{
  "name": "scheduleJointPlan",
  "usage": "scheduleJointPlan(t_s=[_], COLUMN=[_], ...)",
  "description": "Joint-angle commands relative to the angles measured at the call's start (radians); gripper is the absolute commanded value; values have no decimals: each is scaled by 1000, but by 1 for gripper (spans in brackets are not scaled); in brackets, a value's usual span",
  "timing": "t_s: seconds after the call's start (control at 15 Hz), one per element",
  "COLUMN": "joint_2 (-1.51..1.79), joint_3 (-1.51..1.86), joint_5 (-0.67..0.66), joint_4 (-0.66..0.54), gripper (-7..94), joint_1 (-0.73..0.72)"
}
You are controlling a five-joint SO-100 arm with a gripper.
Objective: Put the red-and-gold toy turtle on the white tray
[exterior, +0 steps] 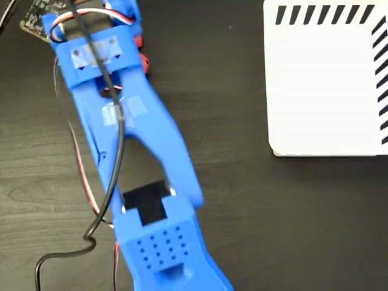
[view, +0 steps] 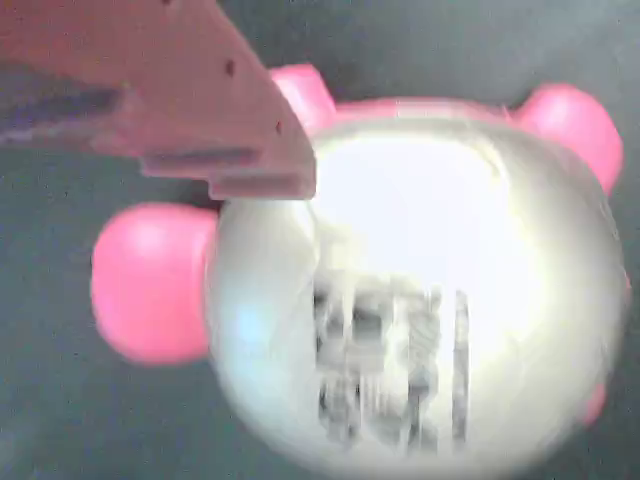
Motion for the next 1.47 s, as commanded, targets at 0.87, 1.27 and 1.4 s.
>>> scheduleJointPlan(t_s=[0.87, 1.27, 1.4], joint_2=[-156, -276, -308], joint_3=[-250, -380, -411], joint_5=[58, 38, 37], joint_4=[78, 103, 101], gripper=[59, 59, 59], joint_1=[-49, -37, -37])
